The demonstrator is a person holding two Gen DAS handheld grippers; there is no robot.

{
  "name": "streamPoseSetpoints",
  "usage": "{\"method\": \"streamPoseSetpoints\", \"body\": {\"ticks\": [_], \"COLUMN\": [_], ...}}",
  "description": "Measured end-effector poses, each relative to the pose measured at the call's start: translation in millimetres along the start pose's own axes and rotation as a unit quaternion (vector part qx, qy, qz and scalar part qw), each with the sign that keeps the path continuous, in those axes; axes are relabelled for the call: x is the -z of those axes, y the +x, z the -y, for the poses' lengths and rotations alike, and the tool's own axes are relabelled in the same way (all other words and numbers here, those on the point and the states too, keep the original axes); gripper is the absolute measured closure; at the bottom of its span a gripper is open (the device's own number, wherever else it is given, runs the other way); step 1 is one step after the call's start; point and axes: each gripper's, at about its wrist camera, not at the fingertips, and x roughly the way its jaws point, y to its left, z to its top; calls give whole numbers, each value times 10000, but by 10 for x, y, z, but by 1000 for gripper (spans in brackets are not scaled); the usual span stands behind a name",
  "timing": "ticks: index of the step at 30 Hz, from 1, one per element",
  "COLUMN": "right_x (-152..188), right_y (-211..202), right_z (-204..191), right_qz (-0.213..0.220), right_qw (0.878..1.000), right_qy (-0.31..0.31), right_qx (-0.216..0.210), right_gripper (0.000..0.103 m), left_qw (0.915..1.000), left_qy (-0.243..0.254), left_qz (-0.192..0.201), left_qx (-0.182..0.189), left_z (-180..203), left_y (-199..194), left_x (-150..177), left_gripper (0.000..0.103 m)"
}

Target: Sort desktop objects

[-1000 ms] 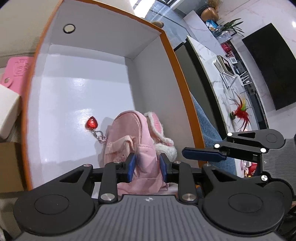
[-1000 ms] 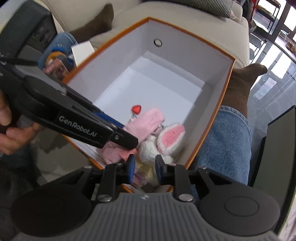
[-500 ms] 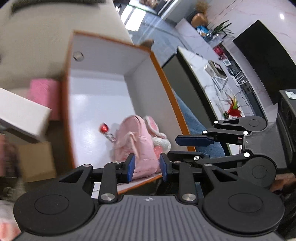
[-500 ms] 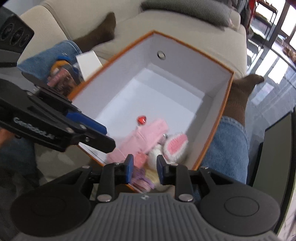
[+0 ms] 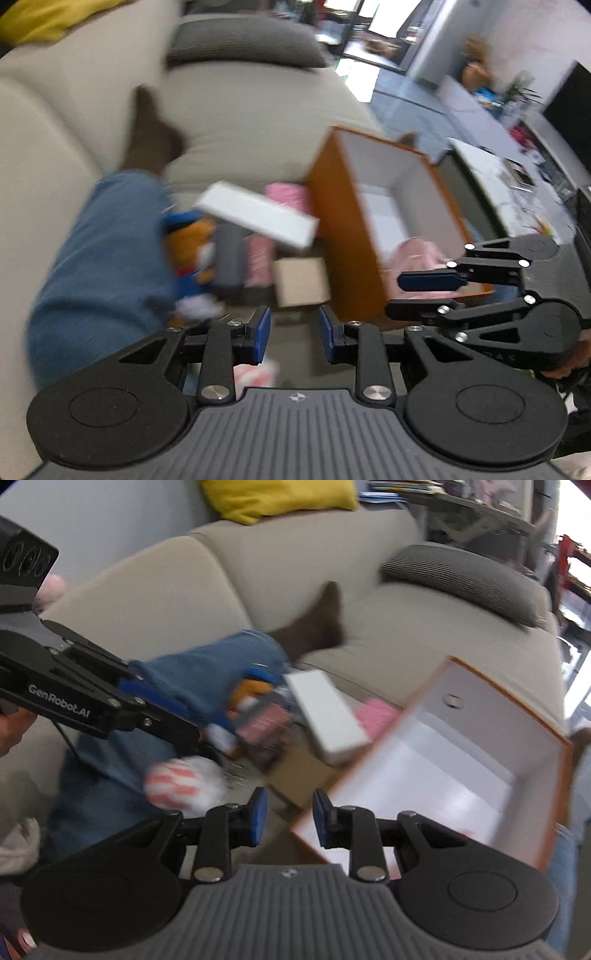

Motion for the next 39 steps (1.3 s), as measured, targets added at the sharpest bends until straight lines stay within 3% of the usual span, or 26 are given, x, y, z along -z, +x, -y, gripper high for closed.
{"method": "streamPoseSetpoints", "body": {"ticks": [5,9,13,17,19,22,24,31,36,39], "right_x": [-36,4,15,18,24,37,74,216,189,129], "right_y": [270,533,777,863,872,884,877,708,663,732], "right_z": [-368,-549,-641,-616,-605,-579,-566,-598,-843,-1010], "right_qz": [-32,-238,-423,-487,-482,-499,-543,-488,-319,-264], "right_qw": [9991,9992,9990,9988,9988,9987,9981,9982,9982,9957], "right_qy": [-120,-97,-112,-40,-57,-56,-89,-104,-486,-881], "right_qx": [-397,-306,-110,-86,0,113,259,339,-112,-120], "right_gripper": [65,65,66,66,66,66,66,65,65,65], "left_qw": [9988,9966,9941,9931,9932,9878,9866,9891,9951,9962], "left_qy": [-468,-768,-919,-872,-814,-824,-748,-604,-672,-741], "left_qz": [-112,-289,-570,-739,-687,-749,-766,-647,-430,-296], "left_qx": [-33,85,75,258,469,1085,1229,1177,576,355], "left_z": [-330,-449,-522,-508,-480,-449,-418,-407,-489,-564], "left_y": [20,216,434,551,564,623,637,379,176,82], "left_x": [224,328,424,528,562,597,622,662,687,690], "left_gripper": [71,51,51,61,61,62,62,62,62,62]}}
